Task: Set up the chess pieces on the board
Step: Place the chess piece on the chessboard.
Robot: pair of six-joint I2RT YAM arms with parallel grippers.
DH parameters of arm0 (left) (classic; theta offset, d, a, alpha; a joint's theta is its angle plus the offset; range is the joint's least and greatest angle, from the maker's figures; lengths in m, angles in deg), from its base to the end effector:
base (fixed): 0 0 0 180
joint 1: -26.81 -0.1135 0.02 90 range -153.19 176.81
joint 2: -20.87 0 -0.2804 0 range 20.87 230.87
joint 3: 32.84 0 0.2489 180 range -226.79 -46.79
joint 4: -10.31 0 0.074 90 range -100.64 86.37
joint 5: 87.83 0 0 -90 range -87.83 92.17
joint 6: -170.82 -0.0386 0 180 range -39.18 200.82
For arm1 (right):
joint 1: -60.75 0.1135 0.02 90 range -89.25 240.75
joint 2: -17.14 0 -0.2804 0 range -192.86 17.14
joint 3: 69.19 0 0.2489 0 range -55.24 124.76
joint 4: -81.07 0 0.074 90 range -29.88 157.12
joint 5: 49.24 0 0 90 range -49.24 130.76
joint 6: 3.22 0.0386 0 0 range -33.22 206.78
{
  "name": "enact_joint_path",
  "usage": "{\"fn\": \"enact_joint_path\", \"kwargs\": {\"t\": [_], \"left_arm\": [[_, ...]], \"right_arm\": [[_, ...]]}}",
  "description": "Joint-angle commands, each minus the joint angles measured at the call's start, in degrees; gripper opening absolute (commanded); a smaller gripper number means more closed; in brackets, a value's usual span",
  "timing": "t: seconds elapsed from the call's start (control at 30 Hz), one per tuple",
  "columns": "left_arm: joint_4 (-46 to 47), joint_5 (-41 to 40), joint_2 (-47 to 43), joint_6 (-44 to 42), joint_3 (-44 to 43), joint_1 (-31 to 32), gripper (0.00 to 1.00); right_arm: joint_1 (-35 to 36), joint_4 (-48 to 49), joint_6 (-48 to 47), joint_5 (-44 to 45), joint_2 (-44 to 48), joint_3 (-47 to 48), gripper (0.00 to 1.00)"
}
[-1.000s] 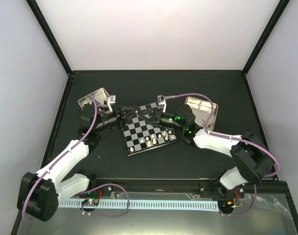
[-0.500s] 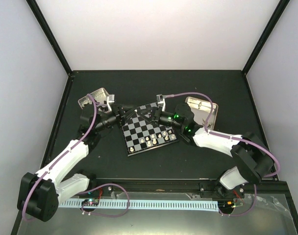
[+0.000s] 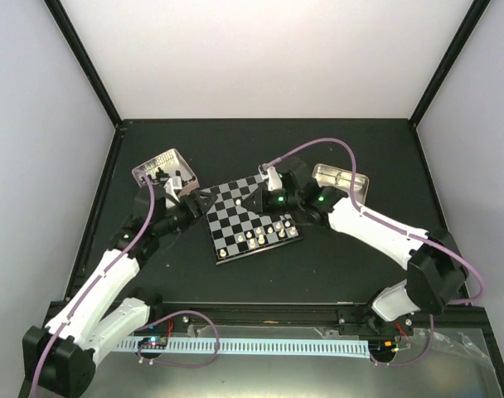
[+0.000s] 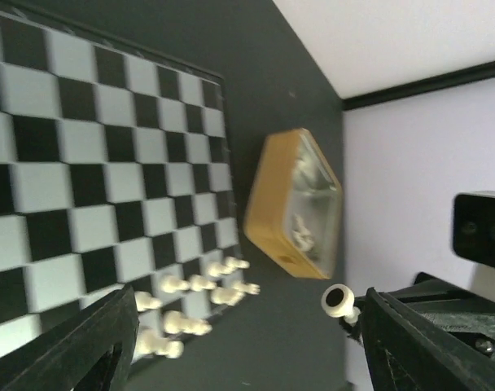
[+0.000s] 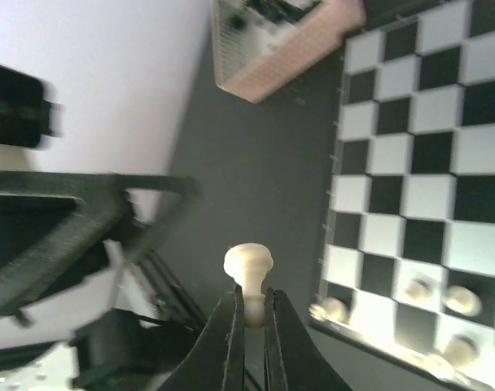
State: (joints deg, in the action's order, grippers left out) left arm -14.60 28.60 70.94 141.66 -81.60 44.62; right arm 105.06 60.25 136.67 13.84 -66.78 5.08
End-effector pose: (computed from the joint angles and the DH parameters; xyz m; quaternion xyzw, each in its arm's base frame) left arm 0.1721 -0.0733 0.2749 -0.1908 0.8133 -0.4761 0.2748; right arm 0.2233 0.2424 0.2956 -0.0743 0.8488 0.4912 0.1806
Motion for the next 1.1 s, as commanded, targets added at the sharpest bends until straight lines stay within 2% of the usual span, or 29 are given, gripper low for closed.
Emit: {"fn": "enact_joint_path", "kwargs": {"t": [0.0, 0.17, 0.4, 0.63, 1.07], "left_arm": [[-16.2, -16.1, -5.9, -15.6, -3.2, -0.7, 0.78], [-21.9, -26.7, -12.0, -22.8, -4.4, -0.7, 0.8], [-25.7, -37.7, -18.8, -28.1, -6.9, -0.8, 0.84], [-24.7, -40.0, -25.1, -30.9, -4.2, -0.8, 0.87], [-24.4, -39.9, -27.0, -31.3, -1.9, -0.8, 0.88]], "right_arm": [[2.1, -30.5, -17.3, 9.9, -3.7, 8.7, 0.01], [8.1, -44.1, -22.1, 18.6, -13.8, 21.4, 0.01], [13.3, -49.7, -23.1, 21.4, -26.2, 32.8, 0.01], [15.3, -54.2, -21.9, 24.7, -34.4, 40.7, 0.02], [15.4, -54.2, -21.2, 24.4, -40.6, 44.5, 0.03]]}}
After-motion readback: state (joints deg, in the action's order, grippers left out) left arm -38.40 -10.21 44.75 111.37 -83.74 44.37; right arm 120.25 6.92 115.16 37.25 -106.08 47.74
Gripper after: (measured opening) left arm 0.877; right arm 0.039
